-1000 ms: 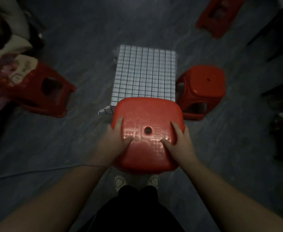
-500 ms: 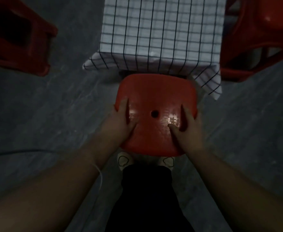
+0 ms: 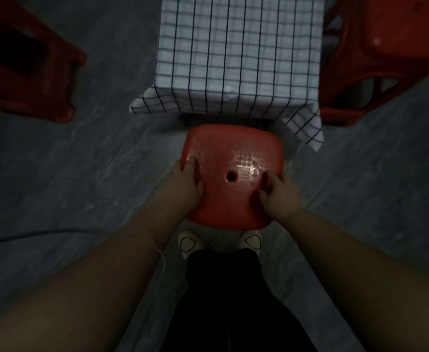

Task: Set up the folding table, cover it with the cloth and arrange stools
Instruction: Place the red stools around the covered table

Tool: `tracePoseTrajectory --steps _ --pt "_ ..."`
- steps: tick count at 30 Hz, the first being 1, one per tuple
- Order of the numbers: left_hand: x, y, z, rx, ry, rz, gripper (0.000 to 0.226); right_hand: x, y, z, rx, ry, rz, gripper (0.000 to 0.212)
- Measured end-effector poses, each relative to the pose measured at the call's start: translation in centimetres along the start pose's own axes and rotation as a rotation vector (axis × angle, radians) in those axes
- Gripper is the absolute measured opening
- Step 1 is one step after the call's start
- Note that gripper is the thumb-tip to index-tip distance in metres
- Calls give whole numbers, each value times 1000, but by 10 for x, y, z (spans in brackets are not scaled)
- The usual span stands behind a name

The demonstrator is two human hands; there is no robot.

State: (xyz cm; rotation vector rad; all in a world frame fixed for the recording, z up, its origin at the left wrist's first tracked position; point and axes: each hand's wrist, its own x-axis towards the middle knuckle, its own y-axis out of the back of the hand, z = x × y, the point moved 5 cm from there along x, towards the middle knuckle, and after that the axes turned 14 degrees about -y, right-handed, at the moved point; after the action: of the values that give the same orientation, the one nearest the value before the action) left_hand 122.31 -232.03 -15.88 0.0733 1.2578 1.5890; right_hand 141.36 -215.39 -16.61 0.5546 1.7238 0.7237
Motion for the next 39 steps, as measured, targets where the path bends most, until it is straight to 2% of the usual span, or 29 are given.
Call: tracePoseTrajectory --steps 2,4,10,14,18,21,24,32,39 --pt "-21 39 19 54 -54 68 58 -27 31 -13 -34 25 10 53" --pt "-45 78 35 92 -87 90 55 -61 67 -28 -34 58 53 52" --pt "-135 183 91 137 -187 142 65 -183 181 -60 151 175 211 48" --pt "-193 239 128 240 -262 291 71 -259 227 -66 267 262 316 58" --pt "-241 276 174 241 -307 362 60 -305 254 -65 144 308 386 66" --pt "-266 293 205 216 -334 367 64 -332 285 -64 43 309 419 64" --pt "-276 306 233 232 -373 351 65 -350 318 -59 73 334 450 64" --pt "-256 306 336 368 -471 378 72 -360 393 22 132 306 568 67" --pt "-216 242 512 441 -562 358 76 -332 481 176 202 187 672 71"
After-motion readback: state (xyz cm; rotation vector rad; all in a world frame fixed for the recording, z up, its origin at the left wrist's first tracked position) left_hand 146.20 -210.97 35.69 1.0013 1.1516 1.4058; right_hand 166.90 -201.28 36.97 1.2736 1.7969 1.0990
